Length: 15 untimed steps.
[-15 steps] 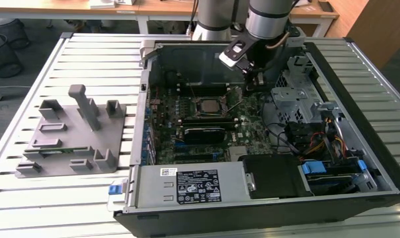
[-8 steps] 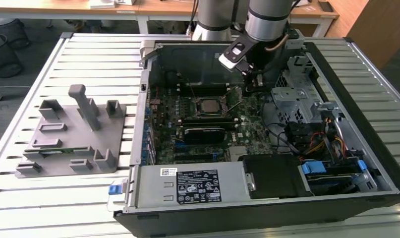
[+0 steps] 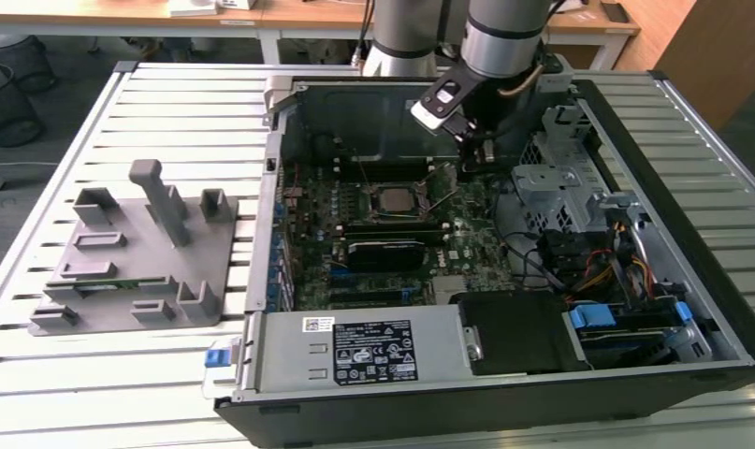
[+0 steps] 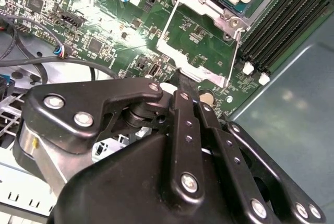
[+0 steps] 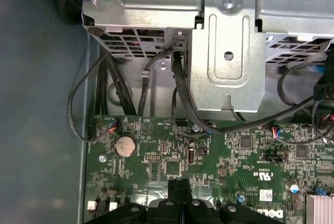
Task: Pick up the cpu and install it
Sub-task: 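Close the cpu cover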
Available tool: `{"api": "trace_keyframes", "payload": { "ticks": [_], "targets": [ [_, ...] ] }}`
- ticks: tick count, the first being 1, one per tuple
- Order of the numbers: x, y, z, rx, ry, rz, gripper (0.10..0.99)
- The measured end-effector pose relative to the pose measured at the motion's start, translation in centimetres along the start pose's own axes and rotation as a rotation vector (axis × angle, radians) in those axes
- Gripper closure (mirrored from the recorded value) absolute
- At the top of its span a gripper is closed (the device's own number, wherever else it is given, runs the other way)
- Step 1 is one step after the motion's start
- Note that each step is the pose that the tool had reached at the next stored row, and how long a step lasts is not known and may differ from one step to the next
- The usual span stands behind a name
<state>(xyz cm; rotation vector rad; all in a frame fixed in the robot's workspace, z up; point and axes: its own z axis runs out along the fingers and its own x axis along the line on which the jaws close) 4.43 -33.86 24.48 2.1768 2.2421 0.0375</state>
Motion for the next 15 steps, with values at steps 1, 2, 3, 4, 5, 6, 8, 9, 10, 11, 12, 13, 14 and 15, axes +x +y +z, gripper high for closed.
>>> {"api": "trace_keyframes", "payload": {
  "ticks": [1,2,3,4,5,6,8,9,10,11,12,13,14,15],
  "targets": [
    [0.0,-0.03,-0.02,0.001,0.0022,0.0,0.98],
    [0.0,-0.07,-0.03,0.001,0.004,0.0,0.98],
    [0.0,-0.1,-0.04,0.001,0.0052,0.0,0.98],
    [0.01,-0.13,-0.04,0.002,0.0059,0.0,0.98],
    [0.01,-0.18,-0.04,0.002,0.0064,0.0,0.98],
    [0.01,-0.24,-0.05,0.002,0.0068,0.0,0.98],
    [0.01,-0.36,-0.06,0.003,0.0069,0.0,0.98],
    [0.01,-0.43,-0.06,0.003,0.007,0.0,0.98],
    [0.01,-0.47,-0.06,0.003,0.0071,0.0,0.98],
    [0.01,-0.47,-0.05,0.003,0.007,0.0,0.98],
    [0.01,-0.48,-0.05,0.003,0.007,0.0,0.98],
    [0.02,-0.52,-0.04,0.003,0.0071,0.0,0.98],
    [0.02,-0.58,-0.03,0.003,0.0071,0.0,0.98],
    [0.02,-0.63,-0.03,0.003,0.0071,0.0,0.98]
  ]
}}
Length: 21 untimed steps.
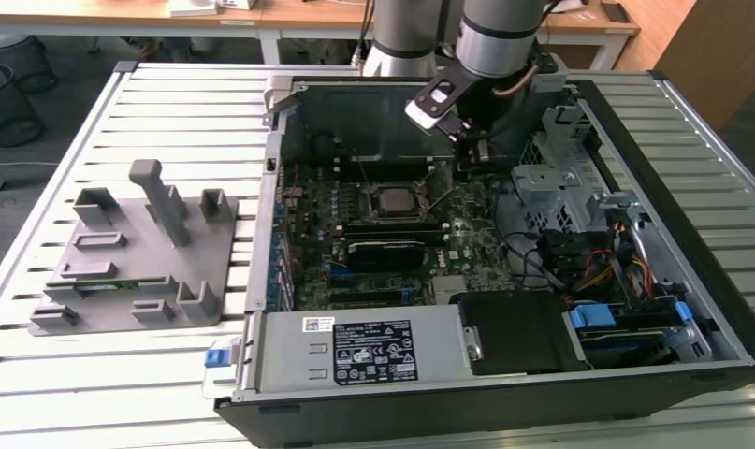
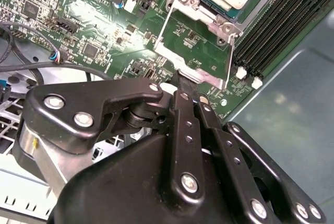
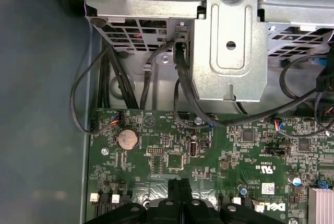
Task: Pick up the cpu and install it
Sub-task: 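Close the cpu cover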
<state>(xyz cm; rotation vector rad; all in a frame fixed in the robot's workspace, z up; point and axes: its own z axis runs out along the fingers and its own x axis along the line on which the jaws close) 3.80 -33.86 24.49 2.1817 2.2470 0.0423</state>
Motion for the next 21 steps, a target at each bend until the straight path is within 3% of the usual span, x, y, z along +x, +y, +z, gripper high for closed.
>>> {"api": "trace_keyframes", "payload": {
  "ticks": [16,18,21],
  "targets": [
    [0.01,-0.38,0.14,0.0,-0.0001,0.0,0.98],
    [0.02,-1.09,0.59,0.0,-0.0001,0.0,0.98],
    [0.03,-1.14,0.63,0.0,-0.0001,0.0,0.98]
  ]
}}
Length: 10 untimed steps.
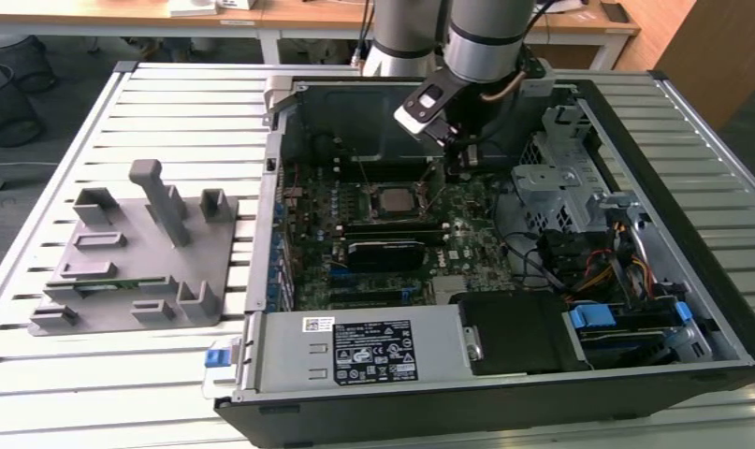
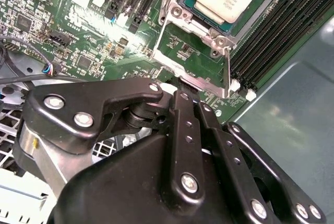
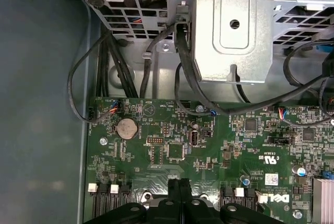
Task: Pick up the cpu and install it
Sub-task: 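Close the cpu cover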
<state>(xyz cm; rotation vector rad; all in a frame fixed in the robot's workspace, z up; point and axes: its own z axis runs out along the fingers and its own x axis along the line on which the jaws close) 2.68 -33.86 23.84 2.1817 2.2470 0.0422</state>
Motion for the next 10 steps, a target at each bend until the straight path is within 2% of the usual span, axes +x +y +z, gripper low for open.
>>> {"api": "trace_keyframes", "payload": {
  "ticks": [10],
  "targets": [
    [0.0,-0.22,0.17,0.0,-0.0001,0.0,0.98]
  ]
}}
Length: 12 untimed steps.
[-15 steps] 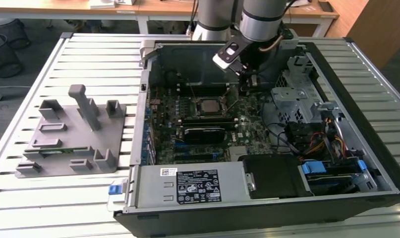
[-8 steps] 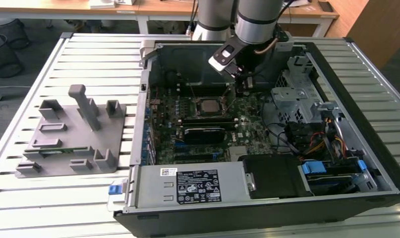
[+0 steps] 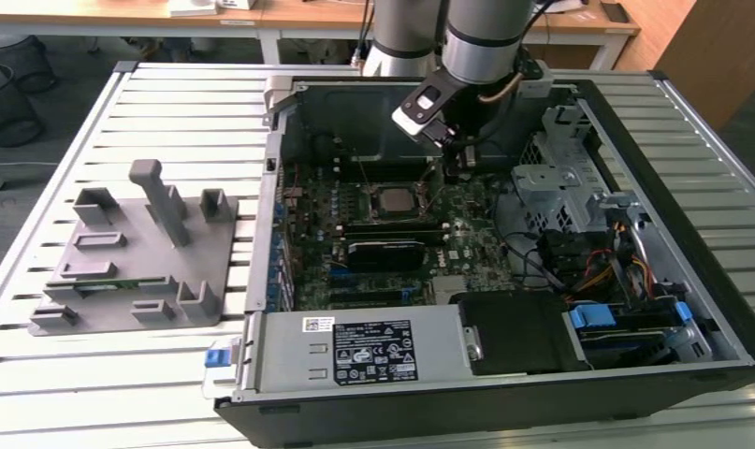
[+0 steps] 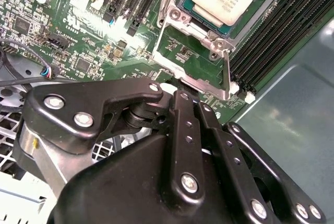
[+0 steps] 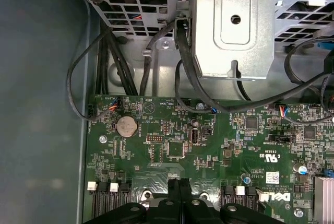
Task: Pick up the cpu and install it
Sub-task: 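Close the cpu cover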
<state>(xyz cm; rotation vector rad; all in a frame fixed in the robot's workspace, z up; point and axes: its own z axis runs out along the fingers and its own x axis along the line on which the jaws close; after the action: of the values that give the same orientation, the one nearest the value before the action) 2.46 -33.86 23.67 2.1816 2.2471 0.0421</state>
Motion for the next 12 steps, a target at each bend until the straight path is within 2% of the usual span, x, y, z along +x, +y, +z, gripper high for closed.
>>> {"api": "trace_keyframes", "payload": {
  "ticks": [12],
  "targets": [
    [0.0,-0.18,0.15,0.0,0.0001,0.0,0.98]
  ]
}}
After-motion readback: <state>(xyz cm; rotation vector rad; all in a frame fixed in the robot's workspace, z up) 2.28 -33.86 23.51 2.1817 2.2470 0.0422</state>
